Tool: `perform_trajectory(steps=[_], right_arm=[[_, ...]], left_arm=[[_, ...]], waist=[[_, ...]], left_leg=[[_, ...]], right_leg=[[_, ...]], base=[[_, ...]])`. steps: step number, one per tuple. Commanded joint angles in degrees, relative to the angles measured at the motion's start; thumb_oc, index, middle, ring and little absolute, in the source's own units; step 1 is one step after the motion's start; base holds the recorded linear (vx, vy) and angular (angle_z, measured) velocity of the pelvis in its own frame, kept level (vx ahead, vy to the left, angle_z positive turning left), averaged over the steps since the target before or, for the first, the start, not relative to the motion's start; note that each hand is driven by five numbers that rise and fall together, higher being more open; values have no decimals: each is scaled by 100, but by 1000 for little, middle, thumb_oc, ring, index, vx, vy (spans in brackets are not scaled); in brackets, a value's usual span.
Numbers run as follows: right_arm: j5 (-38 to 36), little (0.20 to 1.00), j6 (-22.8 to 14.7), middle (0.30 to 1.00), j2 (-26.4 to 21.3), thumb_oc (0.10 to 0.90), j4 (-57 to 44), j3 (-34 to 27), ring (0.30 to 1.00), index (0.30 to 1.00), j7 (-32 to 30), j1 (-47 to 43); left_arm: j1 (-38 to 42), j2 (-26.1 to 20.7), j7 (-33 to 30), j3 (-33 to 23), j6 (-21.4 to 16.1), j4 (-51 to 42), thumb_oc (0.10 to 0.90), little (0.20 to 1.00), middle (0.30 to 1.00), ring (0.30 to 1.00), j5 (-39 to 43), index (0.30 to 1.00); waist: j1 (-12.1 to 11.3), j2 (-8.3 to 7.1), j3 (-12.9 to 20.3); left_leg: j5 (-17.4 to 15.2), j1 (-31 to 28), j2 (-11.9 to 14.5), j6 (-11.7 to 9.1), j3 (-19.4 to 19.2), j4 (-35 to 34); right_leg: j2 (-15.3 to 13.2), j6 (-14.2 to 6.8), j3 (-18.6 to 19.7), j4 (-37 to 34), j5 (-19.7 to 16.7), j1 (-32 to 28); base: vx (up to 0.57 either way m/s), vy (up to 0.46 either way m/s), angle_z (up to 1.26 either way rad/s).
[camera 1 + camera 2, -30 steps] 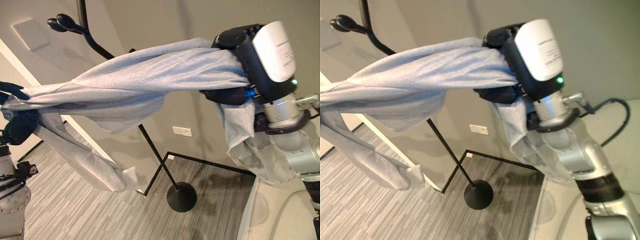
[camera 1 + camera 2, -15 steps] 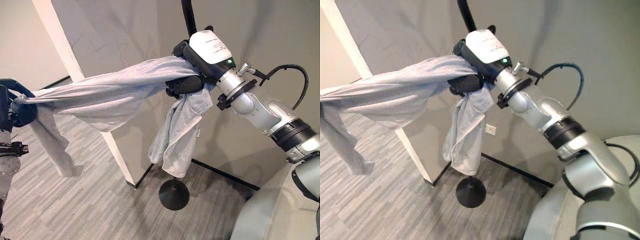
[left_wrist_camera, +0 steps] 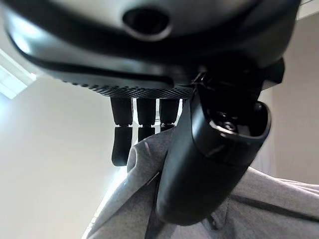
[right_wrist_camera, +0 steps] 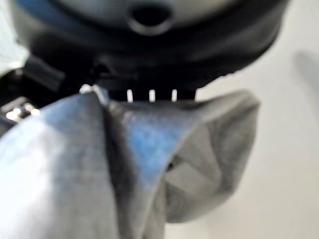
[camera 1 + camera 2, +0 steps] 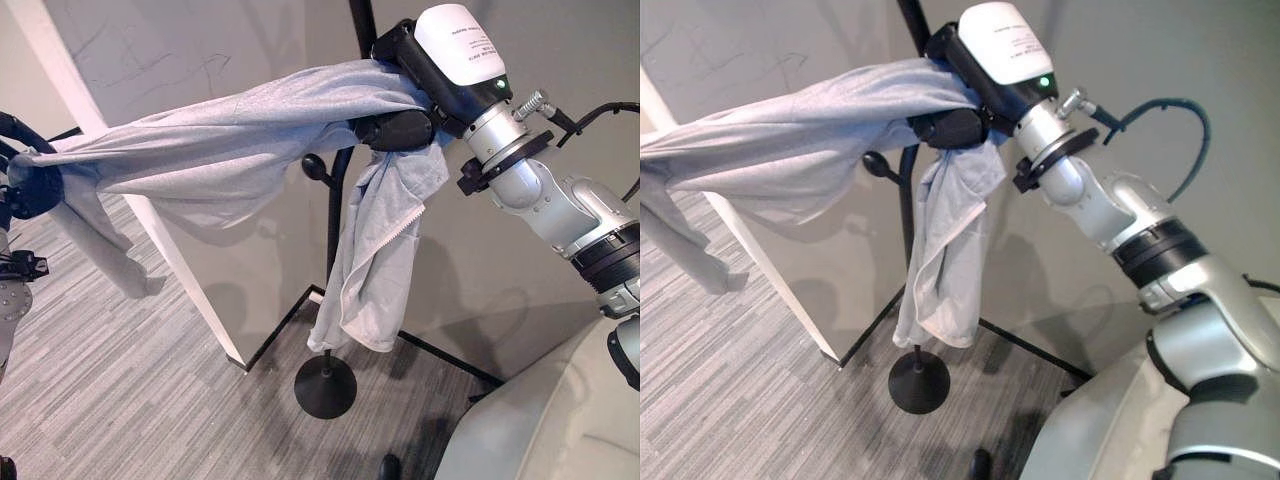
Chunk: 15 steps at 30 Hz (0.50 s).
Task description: Hang the clothes on the sofa on the clothes rack.
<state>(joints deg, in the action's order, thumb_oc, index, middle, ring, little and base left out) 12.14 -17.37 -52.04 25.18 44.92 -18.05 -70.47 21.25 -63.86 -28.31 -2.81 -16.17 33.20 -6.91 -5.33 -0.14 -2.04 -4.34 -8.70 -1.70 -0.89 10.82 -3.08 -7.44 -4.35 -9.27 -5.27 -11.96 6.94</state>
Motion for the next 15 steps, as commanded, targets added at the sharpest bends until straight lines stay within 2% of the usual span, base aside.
perform_trajectory(steps=[1, 6, 15], right_arm=[[-514, 300, 839, 300, -1253, 400, 1012, -976, 300, 300, -709, -189], [-583, 300, 800, 300, -1423, 400, 1086, -1151, 300, 300, -803, -74], [-650, 300, 732, 300, -1220, 400, 1319, -898, 300, 300, -708, -203]], left_arm=[[-2, -776, -596, -893, 600, 1155, 400, 300, 300, 300, 566, 300], [-102, -801, -671, -980, 630, 797, 400, 300, 300, 300, 486, 300], [-82, -782, -507, -719, 684, 1305, 400, 300, 300, 300, 406, 300]], waist=[[-84, -74, 856], [-70, -149, 911], [-100, -238, 915]], left_leg=[[-362, 291, 65, -19, -74, 214], [-372, 219, 351, -165, -43, 177], [-292, 179, 564, -292, -106, 87]], right_leg=[[-105, -397, -122, 358, 791, -72], [123, -278, -216, 264, 976, -255], [325, -186, -168, 78, 1028, -340]], base=[[79, -85, -6], [107, -116, 7], [56, -57, -1]])
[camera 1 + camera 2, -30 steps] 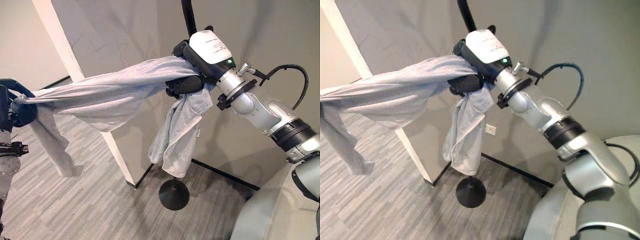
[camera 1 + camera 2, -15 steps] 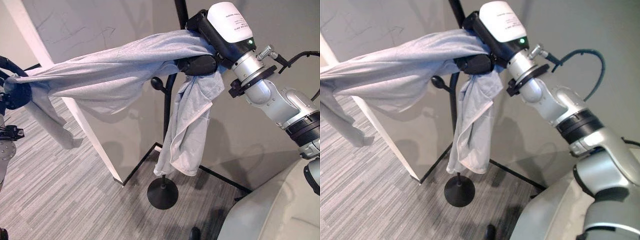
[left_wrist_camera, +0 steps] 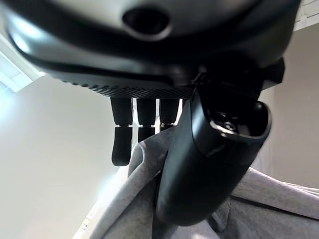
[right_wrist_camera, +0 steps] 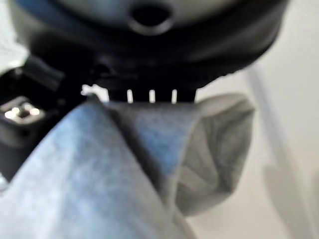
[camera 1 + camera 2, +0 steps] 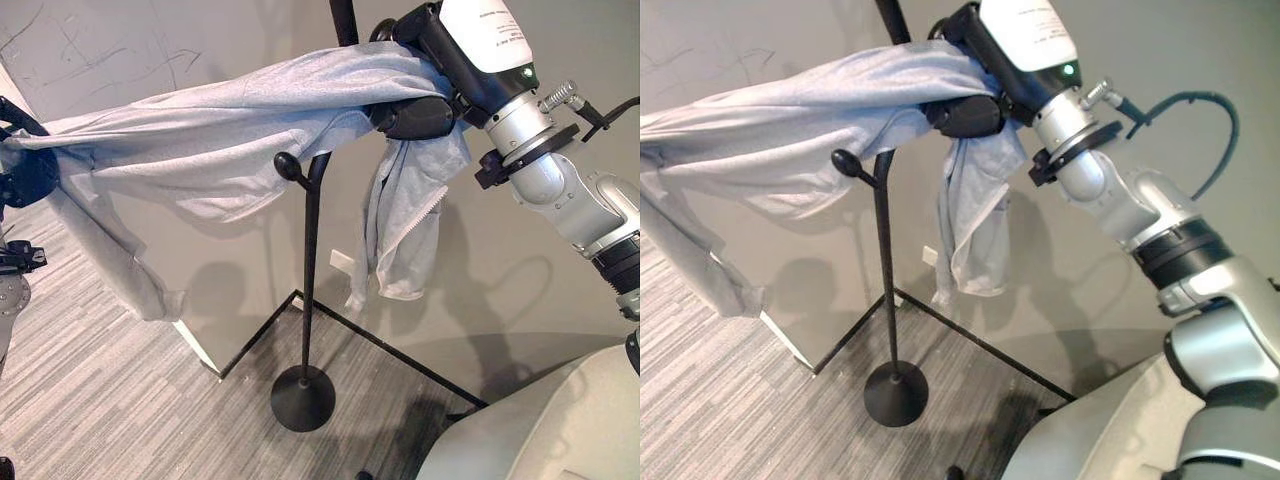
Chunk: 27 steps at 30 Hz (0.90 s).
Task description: Hang the clothes on the sofa on the clothes rack.
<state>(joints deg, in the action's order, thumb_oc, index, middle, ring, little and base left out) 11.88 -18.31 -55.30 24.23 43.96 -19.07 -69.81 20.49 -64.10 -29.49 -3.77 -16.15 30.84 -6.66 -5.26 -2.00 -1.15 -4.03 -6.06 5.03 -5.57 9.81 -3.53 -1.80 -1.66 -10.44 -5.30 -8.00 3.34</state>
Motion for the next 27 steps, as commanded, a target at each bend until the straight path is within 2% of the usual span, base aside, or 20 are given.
perform_trajectory(steps=[1, 5, 6, 9, 11, 13, 14, 15, 16, 17, 18, 19, 20, 22, 23, 25, 26, 27], right_arm=[[-610, 300, 826, 300, -870, 400, 1417, -828, 300, 300, -605, -218], [-497, 300, 832, 300, -707, 400, 1268, -1124, 300, 300, -576, 252], [-418, 300, 834, 300, -588, 400, 1077, -1401, 300, 300, -570, 662], [-194, 300, 847, 300, -377, 400, 407, -2069, 300, 300, -500, 1612], [-141, 300, 790, 300, -123, 400, 188, -2372, 300, 300, -494, 2110], [-98, 300, 770, 300, -11, 400, 17, -2555, 300, 300, -471, 2420], [-78, 300, 728, 300, 233, 400, -154, -2702, 300, 300, -441, 2772], [-65, 300, 739, 300, 230, 400, -199, -2747, 300, 300, -434, 2842], [-62, 300, 691, 300, 528, 400, -387, -2908, 300, 300, -399, 3214], [-51, 300, 702, 300, 531, 400, -431, -2952, 300, 300, -390, 3283], [-53, 300, 665, 300, 671, 400, -493, -3011, 300, 300, -392, 3453], [-53, 300, 666, 300, 671, 400, -496, -3014, 300, 300, -391, 3458], [-84, 300, 612, 300, 885, 400, -618, -3048, 300, 300, -369, 3613], [-99, 300, 579, 300, 1017, 400, -683, -3049, 300, 300, -374, 3679], [-239, 300, 461, 300, 1249, 400, -766, -3020, 300, 300, -347, 3784], [-328, 300, 412, 300, 1365, 400, -873, -3023, 300, 300, -306, 3854], [-657, 300, 257, 300, 1680, 400, -1088, -2996, 300, 300, -179, 4009], [-786, 300, 190, 300, 1779, 400, -1130, -2976, 300, 300, -115, 4077]], left_arm=[[-82, -660, -368, -617, 689, 1518, 400, 300, 300, 300, 345, 300], [-558, -93, -360, -830, 720, 1098, 400, 300, 300, 300, 219, 300], [-820, 308, -372, -952, 732, 723, 400, 300, 300, 300, 139, 300], [-1474, 1124, -342, -1215, 752, 72, 400, 300, 300, 300, 12, 300], [-1673, 1624, -292, -1176, 706, -99, 400, 300, 300, 300, 24, 300], [-1764, 1798, -279, -1137, 699, -161, 400, 300, 300, 300, 50, 300], [-1844, 2204, -220, -1088, 645, -271, 400, 300, 300, 300, 222, 300], [-1868, 2205, -216, -1080, 655, -299, 400, 300, 300, 300, 221, 300], [-1990, 2590, -174, -1056, 615, -393, 400, 300, 300, 300, 403, 300], [-2012, 2585, -172, -1045, 621, -411, 400, 300, 300, 300, 402, 300], [-2100, 2803, -137, -995, 570, -442, 400, 300, 300, 300, 525, 300], [-2101, 2802, -137, -994, 570, -443, 400, 300, 300, 300, 525, 300], [-2207, 3059, -114, -976, 502, -526, 400, 300, 300, 300, 735, 300], [-2269, 3168, -94, -941, 473, -536, 400, 300, 300, 300, 813, 300], [-2289, 3330, -64, -849, 404, -491, 400, 300, 300, 300, 945, 300], [-2314, 3413, -61, -804, 361, -511, 400, 300, 300, 300, 1054, 300], [-2381, 3608, 0, -733, 281, -554, 400, 300, 300, 300, 1300, 300], [-2408, 3687, 21, -687, 246, -575, 400, 300, 300, 300, 1391, 300]], waist=[[-113, -69, 812], [-136, -124, 737], [-131, -141, 668], [-120, -186, 605], [-106, -196, 541], [-126, -218, 535], [-116, -213, 471], [-130, -219, 491], [-106, -209, 431], [-119, -218, 454], [-114, -221, 434], [-115, -222, 437], [-108, -229, 402], [-109, -230, 409], [-98, -228, 396], [-96, -226, 392], [-90, -211, 378], [-88, -208, 375]], left_leg=[[-317, -72, -78, 165, -15, 129], [-278, -21, 12, 141, -19, 84], [-262, 19, 37, 133, -25, 61], [-254, 86, 80, 134, -20, 31], [-253, 124, 96, 139, -19, 19], [-255, 149, 105, 141, -27, 27], [-252, 177, 112, 147, -30, 22], [-253, 180, 114, 147, -32, 22], [-250, 209, 129, 158, -42, 25], [-252, 213, 131, 158, -43, 25], [-253, 235, 142, 160, -49, 28], [-253, 236, 143, 160, -49, 28], [-249, 246, 153, 168, -55, 35], [-249, 249, 156, 170, -64, 30], [-247, 246, 164, 169, -72, 29], [-248, 245, 163, 172, -77, 28], [-234, 244, 165, 169, -87, 27], [-236, 237, 165, 169, -91, 18]], right_leg=[[-218, -444, -45, 75, 640, 31], [-150, -403, -23, 53, 665, 92], [-118, -392, -16, 50, 670, 128], [-78, -360, -13, 47, 675, 192], [-68, -348, -5, 45, 670, 228], [-63, -342, 0, 48, 662, 253], [-60, -332, 2, 46, 644, 298], [-58, -332, 3, 46, 643, 301], [-53, -323, 14, 51, 625, 336], [-50, -323, 15, 49, 624, 340], [-43, -312, 23, 55, 618, 366], [-43, -312, 24, 55, 618, 367], [-39, -303, 36, 59, 610, 384], [-35, -301, 47, 60, 605, 393], [-38, -302, 64, 62, 595, 403], [-35, -299, 68, 62, 593, 404], [-34, -297, 73, 65, 581, 412], [-35, -296, 74, 64, 581, 412]], base=[[25, -36, -5], [14, -50, -8], [-10, -56, -14], [-11, -44, -7], [-9, -23, -3], [-15, -13, -5], [-19, -13, -3], [-16, -11, -4], [0, 0, 0], [-6, -6, -3], [0, 0, 0], [0, 0, 0], [0, 0, 0], [0, 0, 0], [0, 0, 0], [0, 0, 0], [0, 0, 0], [-2, 12, -4]])
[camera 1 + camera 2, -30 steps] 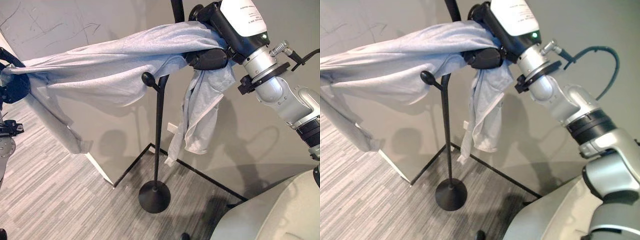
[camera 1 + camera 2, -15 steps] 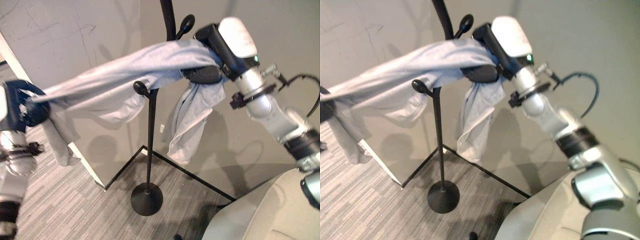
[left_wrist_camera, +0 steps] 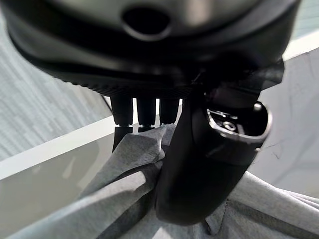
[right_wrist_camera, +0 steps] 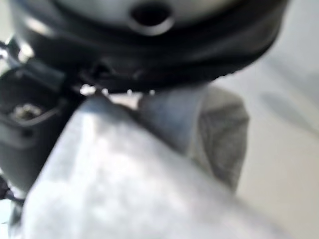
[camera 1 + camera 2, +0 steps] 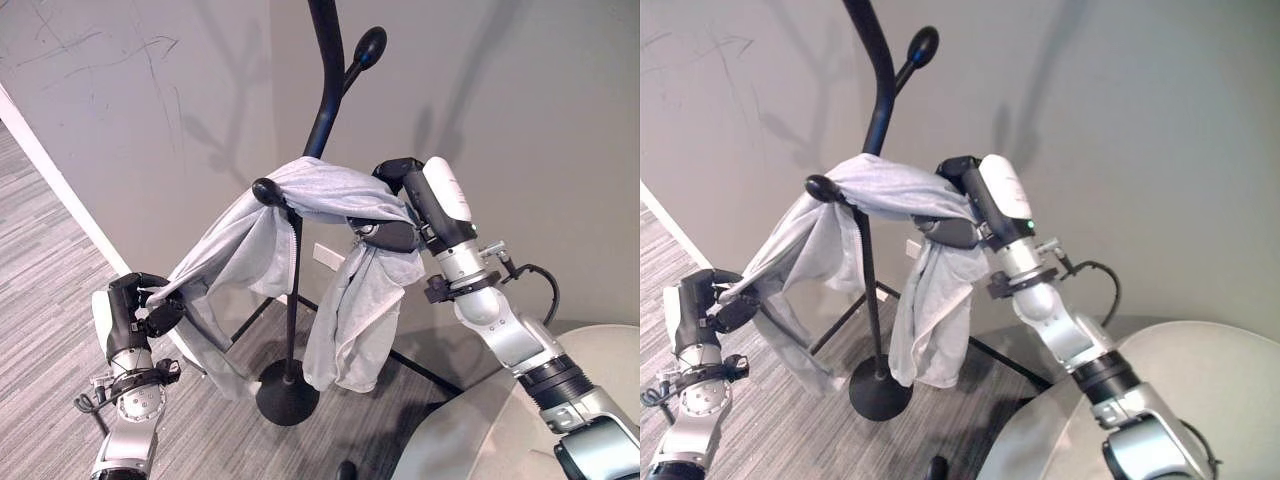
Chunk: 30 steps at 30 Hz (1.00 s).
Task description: Hang the clothes on the sofa on the clothes rack.
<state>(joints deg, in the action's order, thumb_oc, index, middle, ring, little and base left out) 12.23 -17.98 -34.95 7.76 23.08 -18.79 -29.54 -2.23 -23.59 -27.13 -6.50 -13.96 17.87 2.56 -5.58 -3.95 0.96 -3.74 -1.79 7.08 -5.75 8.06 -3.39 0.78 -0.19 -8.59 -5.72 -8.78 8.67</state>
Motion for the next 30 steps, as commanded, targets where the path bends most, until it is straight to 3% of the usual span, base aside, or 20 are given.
perform_trajectory(steps=[1, 6, 7, 8, 9, 10, 11, 12, 13, 14, 16, 17, 25, 30], right_arm=[[-954, 300, 94, 300, -136, 400, 455, -838, 300, 300, -64, 109], [-1808, 300, -119, 300, 460, 400, 177, -533, 300, 300, 356, 448], [-2039, 352, -149, 352, 566, 435, 92, -403, 352, 352, 525, 547], [-2641, 472, -217, 472, 773, 515, -60, -113, 472, 472, 907, 738], [-2650, 542, -219, 542, 768, 562, -60, -113, 542, 542, 914, 741], [-3401, 651, -243, 651, 1031, 634, -93, 221, 651, 651, 1299, 864], [-3744, 900, -230, 900, 1128, 800, -104, 388, 900, 900, 1504, 899], [-3744, 900, -230, 900, 1128, 800, -104, 388, 900, 900, 1504, 899], [-4338, 900, -160, 900, 1304, 800, -126, 722, 900, 900, 1855, 963], [-4683, 900, -78, 900, 1343, 800, -192, 972, 900, 900, 2119, 960], [-4809, 900, -4, 900, 1245, 800, -234, 1134, 900, 900, 2321, 856], [-5015, 900, 45, 900, 1158, 800, -207, 1168, 900, 900, 2436, 770], [-5268, 900, 32, 900, 666, 800, -216, 858, 900, 900, 2692, 927], [-5652, 900, -46, 900, 263, 800, -135, 481, 900, 900, 3063, 1223]], left_arm=[[-163, -272, -152, -347, -7, 691, 400, 300, 300, 300, 597, 300], [-151, 101, 66, -73, -208, 765, 400, 300, 300, 300, 1299, 300], [-150, 243, 204, -48, -349, 731, 400, 300, 300, 300, 1826, 300], [-155, 472, 540, 100, -458, 562, 400, 300, 300, 300, 2552, 300], [-161, 472, 547, 99, -459, 562, 400, 300, 300, 300, 2560, 300], [-148, 712, 849, 336, -512, 507, 400, 300, 300, 300, 3277, 300], [-118, 830, 1013, 447, -534, 506, 400, 300, 300, 300, 3707, 300], [-118, 830, 1013, 447, -534, 506, 400, 300, 300, 300, 3707, 300], [-127, 1035, 1377, 695, -492, 338, 400, 300, 300, 300, 4459, 300], [-159, 1174, 1628, 922, -415, 240, 447, 371, 371, 371, 4822, 371], [-251, 1224, 1838, 1063, -344, 160, 758, 836, 836, 836, 5009, 836], [-282, 1203, 1922, 1117, -287, 197, 800, 900, 900, 900, 4994, 900], [-549, 1222, 2299, 939, -149, 747, 800, 900, 900, 900, 5002, 900], [-389, 1204, 2430, 505, -418, 1862, 800, 900, 900, 900, 4466, 900]], waist=[[-56, -10, 160], [-18, 32, 127], [-2, 47, 119], [18, 57, 92], [20, 61, 95], [28, 73, 65], [35, 81, 55], [35, 81, 55], [38, 113, 37], [38, 126, 26], [27, 155, 48], [25, 176, 76], [5, 234, 174], [-70, 82, 200]], left_leg=[[-262, -193, -38, 184, 73, 1], [-251, -203, -50, 183, 53, -9], [-238, -209, -55, 182, 41, -15], [-223, -210, -62, 177, 26, -15], [-224, -212, -60, 176, 26, -17], [-199, -215, -57, 170, 18, -17], [-192, -212, -58, 168, 16, -15], [-192, -212, -58, 168, 16, -15], [-176, -217, -59, 161, 11, -19], [-170, -227, -62, 154, 7, -14], [-155, -240, -56, 140, 7, -12], [-156, -249, -48, 130, -9, -3], [-185, -311, -55, 124, -48, 52], [-199, -306, -71, 107, -33, 37]], right_leg=[[-298, -444, -109, 108, 655, -122], [-314, -438, -86, 117, 634, -112], [-319, -438, -81, 117, 624, -111], [-333, -436, -88, 120, 615, -104], [-332, -436, -89, 120, 615, -106], [-350, -438, -86, 119, 599, -99], [-357, -439, -82, 116, 593, -96], [-357, -439, -82, 116, 593, -96], [-367, -437, -90, 112, 588, -106], [-383, -442, -103, 106, 584, -122], [-392, -442, -107, 91, 583, -146], [-398, -439, -107, 85, 585, -163], [-413, -452, -88, 81, 589, -258], [-454, -469, -133, 106, 574, -265]], base=[[0, 9, -5], [-14, 12, -11], [-46, 10, -5], [0, 0, 0], [-45, -1, 0], [-40, -1, 0], [-40, -1, -1], [-37, 4, -1], [-39, 1, -1], [-47, 1, 0], [-20, -1, 0], [0, 0, 0], [0, 0, 0], [-44, -7, 1]])
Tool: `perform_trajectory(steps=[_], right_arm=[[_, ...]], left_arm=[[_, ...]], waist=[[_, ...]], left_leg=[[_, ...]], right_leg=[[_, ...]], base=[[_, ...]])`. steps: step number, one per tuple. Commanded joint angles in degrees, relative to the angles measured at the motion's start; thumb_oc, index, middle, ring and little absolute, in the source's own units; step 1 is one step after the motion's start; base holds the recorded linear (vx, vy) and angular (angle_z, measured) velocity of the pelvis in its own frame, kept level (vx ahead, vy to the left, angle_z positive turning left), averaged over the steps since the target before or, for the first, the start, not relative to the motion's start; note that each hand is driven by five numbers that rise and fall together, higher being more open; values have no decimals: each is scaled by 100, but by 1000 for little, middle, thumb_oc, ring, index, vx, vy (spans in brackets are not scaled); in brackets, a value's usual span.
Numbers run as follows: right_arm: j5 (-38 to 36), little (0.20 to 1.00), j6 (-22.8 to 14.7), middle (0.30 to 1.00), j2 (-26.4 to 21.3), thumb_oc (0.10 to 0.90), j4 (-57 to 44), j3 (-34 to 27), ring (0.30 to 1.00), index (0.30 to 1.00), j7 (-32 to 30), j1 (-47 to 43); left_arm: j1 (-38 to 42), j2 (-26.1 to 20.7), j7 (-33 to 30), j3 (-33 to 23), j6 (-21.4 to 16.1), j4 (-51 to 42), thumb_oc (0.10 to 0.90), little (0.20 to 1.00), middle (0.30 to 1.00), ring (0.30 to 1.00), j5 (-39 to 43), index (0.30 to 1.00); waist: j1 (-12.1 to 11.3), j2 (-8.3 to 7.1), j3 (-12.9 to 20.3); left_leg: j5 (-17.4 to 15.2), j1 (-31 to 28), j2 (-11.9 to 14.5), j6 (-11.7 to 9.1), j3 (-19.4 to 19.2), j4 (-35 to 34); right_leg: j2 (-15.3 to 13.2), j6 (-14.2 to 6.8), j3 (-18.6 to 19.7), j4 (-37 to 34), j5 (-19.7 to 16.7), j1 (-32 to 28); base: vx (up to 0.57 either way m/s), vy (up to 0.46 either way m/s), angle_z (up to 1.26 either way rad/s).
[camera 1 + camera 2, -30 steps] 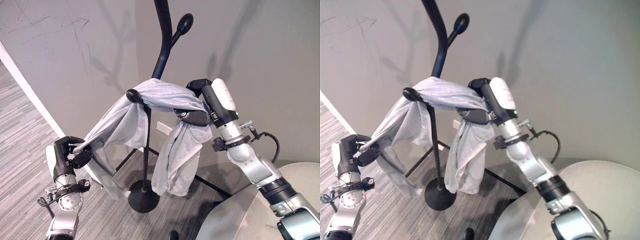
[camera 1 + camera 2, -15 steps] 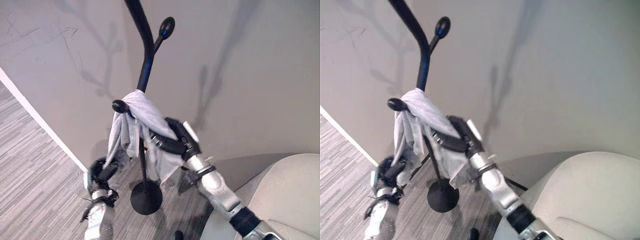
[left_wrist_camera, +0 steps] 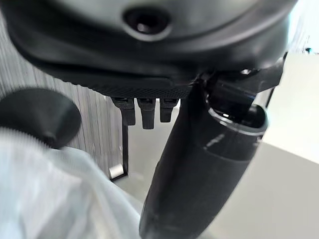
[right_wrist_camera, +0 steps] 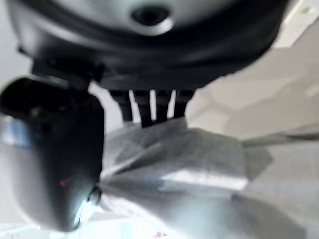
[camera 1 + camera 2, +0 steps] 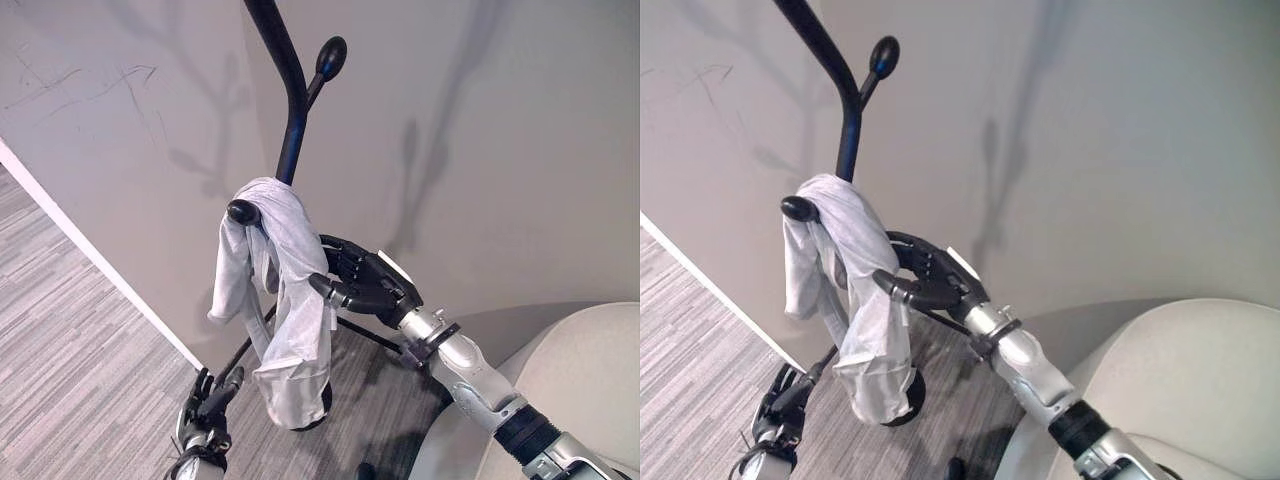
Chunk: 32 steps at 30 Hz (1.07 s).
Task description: Hang the clothes on the sofa on the clothes rack.
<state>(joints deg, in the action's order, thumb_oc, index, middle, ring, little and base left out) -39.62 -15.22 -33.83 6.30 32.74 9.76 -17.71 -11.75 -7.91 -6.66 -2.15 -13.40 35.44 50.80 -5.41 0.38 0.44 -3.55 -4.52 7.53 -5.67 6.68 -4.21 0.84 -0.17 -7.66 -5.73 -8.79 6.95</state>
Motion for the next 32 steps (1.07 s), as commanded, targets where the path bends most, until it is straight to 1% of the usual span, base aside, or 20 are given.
perform_trajectory(steps=[1, 2, 3, 4, 5, 6, 8, 9, 10, 11, 14, 15, 16, 17, 20, 21, 22, 23, 27, 32], right_arm=[[-1067, 900, -264, 900, 280, 800, 204, -735, 900, 900, 487, 265], [-1470, 900, -188, 900, 453, 800, 290, -902, 900, 900, 654, 434], [-1476, 900, -188, 900, 454, 800, 294, -905, 900, 900, 662, 435], [-2162, 900, -66, 900, 829, 800, 541, -1243, 900, 900, 924, 819], [-2575, 900, 56, 900, 1057, 800, 627, -1457, 900, 900, 1098, 1015], [-2582, 900, 57, 900, 1059, 800, 631, -1461, 900, 900, 1107, 1017], [-3140, 900, 151, 900, 1459, 800, 673, -1673, 900, 900, 1290, 1346], [-3617, 900, 248, 900, 1726, 800, 662, -1866, 900, 900, 1439, 1510], [-3623, 900, 249, 900, 1728, 800, 666, -1866, 900, 900, 1447, 1510], [-4000, 900, 301, 900, 1981, 800, 653, -2042, 900, 900, 1533, 1590], [-4373, 900, 313, 900, 2239, 800, 810, -2214, 900, 900, 1567, 1583], [-4530, 900, 305, 900, 2352, 800, 1122, -2286, 900, 900, 1540, 1576], [-4543, 900, 283, 900, 2487, 800, 2143, -2343, 900, 900, 1326, 1529], [-4380, 900, 346, 900, 2511, 800, 2732, -2321, 900, 900, 1141, 1492], [-3250, 900, 911, 900, 2627, 800, 5234, -2427, 900, 900, 550, 1305], [-3102, 900, 1115, 900, 2722, 800, 5678, -2522, 900, 900, 513, 1257], [-3102, 900, 1115, 900, 2722, 800, 5681, -2523, 900, 900, 514, 1254], [-2913, 900, 1235, 900, 2781, 800, 6991, -3040, 900, 900, 172, 1100], [-2573, 900, 1234, 900, 2690, 800, 7644, -3381, 900, 900, -89, 1027], [-2402, 900, 1201, 900, 2613, 800, 7884, -3564, 900, 900, -263, 1058]], left_arm=[[579, -342, 582, -96, -477, 495, 800, 900, 900, 900, -161, 900], [585, -284, 659, -248, -456, 664, 800, 900, 900, 900, 61, 900], [588, -290, 666, -247, -457, 670, 800, 900, 900, 900, 67, 900], [572, -211, 822, -469, -375, 1090, 800, 900, 900, 900, 331, 900], [519, -147, 895, -650, -303, 1375, 800, 900, 900, 900, 504, 900], [522, -156, 907, -649, -304, 1386, 800, 900, 900, 900, 511, 900], [537, -84, 945, -949, -248, 1991, 800, 900, 900, 900, 672, 900], [459, -42, 992, -1204, -164, 2451, 800, 900, 900, 900, 737, 900], [465, -52, 1005, -1207, -165, 2467, 800, 900, 900, 900, 743, 900], [433, -56, 1001, -1451, -125, 2971, 800, 900, 900, 900, 807, 900], [397, -102, 1010, -1537, -69, 3283, 800, 900, 900, 900, 691, 900], [388, -122, 1010, -1503, -42, 3456, 800, 900, 900, 900, 511, 900], [395, -140, 1075, -1415, 56, 3815, 800, 900, 900, 900, 307, 900], [391, -149, 1112, -1341, 152, 3959, 800, 900, 900, 900, 151, 900], [445, -220, 1300, -1291, 331, 4356, 800, 900, 900, 900, -148, 900], [465, -252, 1281, -1283, 313, 4437, 800, 900, 900, 900, -180, 900], [467, -253, 1282, -1283, 312, 4438, 800, 900, 900, 900, -179, 900], [517, -275, 1203, -1182, 349, 4551, 800, 900, 900, 900, -419, 900], [600, -253, 1117, -912, 339, 4471, 800, 900, 900, 900, -691, 900], [650, -172, 1072, -598, 354, 4455, 800, 900, 900, 900, -909, 900]], waist=[[-118, -387, 254], [-130, -393, 260], [-131, -394, 259], [-147, -403, 264], [-161, -403, 272], [-161, -404, 273], [-151, -402, 291], [-143, -399, 318], [-140, -401, 318], [-123, -394, 346], [-112, -392, 357], [-100, -387, 362], [-88, -388, 370], [-89, -387, 374], [-204, -376, 359], [-236, -403, 371], [-235, -405, 371], [-325, -367, 420], [-407, -316, 438], [-388, -270, 462]], left_leg=[[-213, -23, -122, 95, 127, 114], [-209, -14, -131, 97, 135, 110], [-211, -16, -130, 97, 136, 110], [-201, 2, -139, 99, 157, 103], [-198, 8, -151, 101, 178, 103], [-201, 6, -148, 101, 180, 104], [-219, -15, -153, 99, 192, 102], [-241, -38, -157, 102, 198, 103], [-243, -40, -156, 102, 200, 104], [-270, -59, -170, 108, 215, 114], [-285, -70, -185, 115, 206, 129], [-284, -79, -193, 113, 199, 126], [-285, -96, -202, 112, 187, 121], [-278, -97, -212, 111, 177, 127], [-288, -117, -220, 110, 167, 139], [-257, -82, -257, 119, 203, 140], [-257, -78, -258, 120, 204, 142], [-235, -46, -290, 139, 306, 153], [-195, 47, -337, 137, 450, 184], [-156, 125, -385, 128, 582, 182]], right_leg=[[-477, -480, -263, 113, 566, -91], [-486, -485, -282, 115, 559, -87], [-485, -484, -283, 115, 560, -89], [-498, -486, -326, 126, 558, -87], [-510, -487, -348, 131, 558, -89], [-507, -486, -351, 130, 561, -93], [-519, -484, -374, 138, 569, -116], [-535, -489, -392, 148, 568, -137], [-534, -489, -395, 148, 570, -141], [-539, -491, -381, 159, 574, -153], [-553, -488, -387, 179, 574, -165], [-561, -493, -393, 191, 569, -161], [-569, -495, -411, 194, 558, -166], [-581, -494, -413, 198, 544, -163], [-565, -478, -443, 213, 562, -203], [-597, -478, -461, 205, 555, -194], [-598, -479, -462, 206, 555, -192], [-621, -476, -534, 205, 589, -242], [-675, -477, -670, 222, 614, -283], [-750, -489, -848, 235, 629, -324]], base=[[-61, 4, 2], [-39, 6, 5], [-34, 15, 8], [-35, 18, 9], [-34, 18, 9], [-10, 16, 13], [14, 13, 18], [17, 10, 13], [9, 20, 14], [4, 10, 13], [-1, 5, 2], [-28, 13, 6], [-37, 9, 7], [-28, -3, 6], [-22, -7, 0], [0, 0, 0], [6, 5, 5], [27, 10, 7], [19, 20, 15], [6, 16, 34]])
